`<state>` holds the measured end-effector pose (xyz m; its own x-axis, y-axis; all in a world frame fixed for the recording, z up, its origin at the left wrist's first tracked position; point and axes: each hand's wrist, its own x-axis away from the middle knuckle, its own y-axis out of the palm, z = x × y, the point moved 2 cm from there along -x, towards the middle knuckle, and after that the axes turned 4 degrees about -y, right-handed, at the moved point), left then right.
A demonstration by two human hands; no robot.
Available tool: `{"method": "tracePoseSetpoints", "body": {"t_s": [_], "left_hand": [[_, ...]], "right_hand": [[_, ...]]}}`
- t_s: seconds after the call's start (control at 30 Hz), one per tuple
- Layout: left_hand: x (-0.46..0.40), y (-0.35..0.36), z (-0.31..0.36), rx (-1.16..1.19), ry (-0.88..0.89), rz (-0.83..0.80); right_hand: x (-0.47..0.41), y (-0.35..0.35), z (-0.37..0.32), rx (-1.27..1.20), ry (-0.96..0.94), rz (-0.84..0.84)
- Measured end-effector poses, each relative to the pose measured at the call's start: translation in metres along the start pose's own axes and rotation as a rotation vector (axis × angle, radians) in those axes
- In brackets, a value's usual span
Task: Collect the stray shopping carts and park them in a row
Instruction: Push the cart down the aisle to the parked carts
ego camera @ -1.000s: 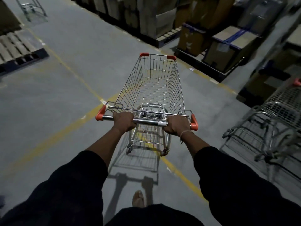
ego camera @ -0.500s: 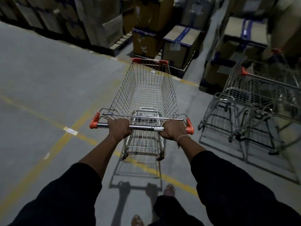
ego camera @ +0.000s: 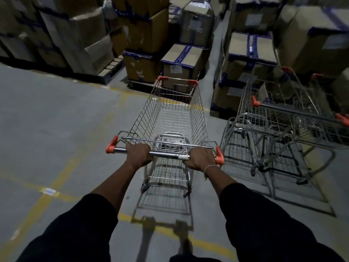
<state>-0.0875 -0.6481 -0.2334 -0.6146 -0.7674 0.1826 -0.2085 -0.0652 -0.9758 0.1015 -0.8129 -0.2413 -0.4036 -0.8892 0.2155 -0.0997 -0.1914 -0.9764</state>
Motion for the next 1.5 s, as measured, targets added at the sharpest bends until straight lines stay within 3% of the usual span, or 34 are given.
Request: {"method": "tracePoseSetpoints", "body": {"t_s": [0.37, 0.9, 1.5], "left_hand": [[-0.134, -0.023, 0.064, 0.031, 0.103, 0.004], [-0.342, -0.074, 0.117, 0.058, 0.312, -0.017], [-0.434, -0.095, 0.197, 0.063, 0.363, -0.046]], "right_hand": [[-0.090, -0.024, 0.096, 0.042, 0.078, -0.044], [-0.242, -0.058, 0.184, -0.033, 0.311, -0.073], [-0.296, -0.076, 0.277, -0.039, 0.350, -0.093]]}}
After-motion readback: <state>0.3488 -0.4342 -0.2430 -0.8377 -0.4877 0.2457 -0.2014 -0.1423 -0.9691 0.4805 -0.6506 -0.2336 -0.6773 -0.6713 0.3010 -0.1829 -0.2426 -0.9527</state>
